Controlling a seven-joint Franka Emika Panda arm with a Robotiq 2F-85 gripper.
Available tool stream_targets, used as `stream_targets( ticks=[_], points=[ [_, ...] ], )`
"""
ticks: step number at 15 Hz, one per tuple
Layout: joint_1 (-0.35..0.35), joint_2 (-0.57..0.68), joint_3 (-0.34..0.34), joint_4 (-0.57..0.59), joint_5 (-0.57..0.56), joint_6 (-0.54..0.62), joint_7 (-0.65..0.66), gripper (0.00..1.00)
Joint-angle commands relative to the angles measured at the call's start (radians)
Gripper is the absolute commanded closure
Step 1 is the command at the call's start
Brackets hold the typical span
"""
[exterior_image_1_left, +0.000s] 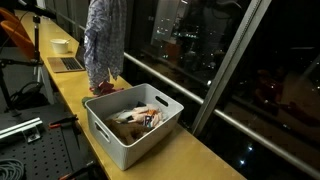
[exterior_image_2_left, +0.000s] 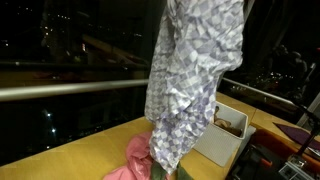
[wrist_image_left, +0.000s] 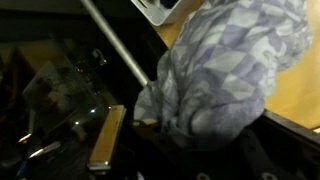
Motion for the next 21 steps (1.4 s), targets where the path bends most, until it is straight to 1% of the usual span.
stream_targets(
  ticks=[1,2,5,10,12,14,16,21],
  points=[
    [-0.011,0.100,-0.053,0.104,0.201,0.061,-0.028,1.00],
    [-0.065,0.113,0.006,0.089,0.226,0.085,-0.012,1.00],
    [-0.155,0.127,0.021,0.014,0.379,0.152,0.002,1.00],
    [-0.367,0.100,0.039,-0.227,0.647,0.303,-0.010,1.00],
    [-0.422,0.104,0.042,-0.308,0.729,0.359,-0.031,1.00],
    [-0.431,0.103,0.030,-0.375,0.747,0.403,-0.031,1.00],
    [-0.413,0.082,0.023,-0.445,0.719,0.428,-0.022,1.00],
    [-0.296,0.048,0.004,-0.565,0.574,0.463,0.024,1.00]
  ],
)
